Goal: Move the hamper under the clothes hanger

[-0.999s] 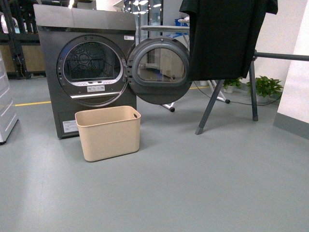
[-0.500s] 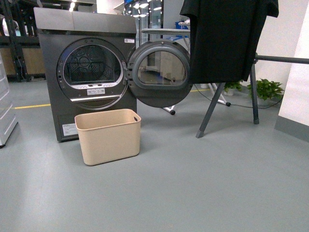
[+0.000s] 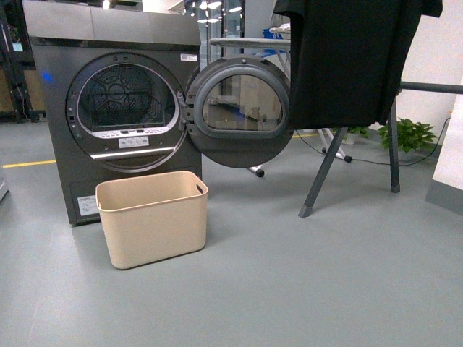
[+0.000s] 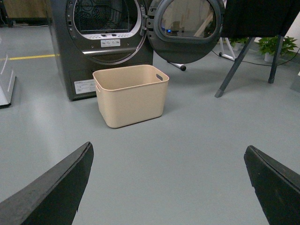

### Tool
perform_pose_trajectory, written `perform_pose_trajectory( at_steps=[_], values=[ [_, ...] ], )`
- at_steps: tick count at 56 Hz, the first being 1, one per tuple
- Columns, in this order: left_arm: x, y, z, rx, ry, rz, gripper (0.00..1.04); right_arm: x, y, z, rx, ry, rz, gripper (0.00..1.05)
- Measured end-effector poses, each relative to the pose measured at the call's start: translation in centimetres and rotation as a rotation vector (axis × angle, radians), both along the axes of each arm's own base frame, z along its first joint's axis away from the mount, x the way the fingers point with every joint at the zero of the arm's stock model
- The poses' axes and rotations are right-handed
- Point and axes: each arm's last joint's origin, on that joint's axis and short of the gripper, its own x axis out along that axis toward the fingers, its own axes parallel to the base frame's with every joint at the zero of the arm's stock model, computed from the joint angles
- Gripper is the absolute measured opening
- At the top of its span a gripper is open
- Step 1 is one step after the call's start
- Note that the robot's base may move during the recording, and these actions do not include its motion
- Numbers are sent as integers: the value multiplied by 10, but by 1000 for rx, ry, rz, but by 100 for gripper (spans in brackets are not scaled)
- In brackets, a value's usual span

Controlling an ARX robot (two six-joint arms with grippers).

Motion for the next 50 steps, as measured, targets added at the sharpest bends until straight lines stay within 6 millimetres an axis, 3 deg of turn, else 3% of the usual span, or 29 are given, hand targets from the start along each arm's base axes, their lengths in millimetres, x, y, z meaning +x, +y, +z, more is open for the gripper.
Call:
perform_pose_trajectory(
  at_steps=[50],
  values=[
    [0, 0, 0, 0, 0, 0, 98, 0, 0, 0, 0, -1, 0, 97]
  ],
)
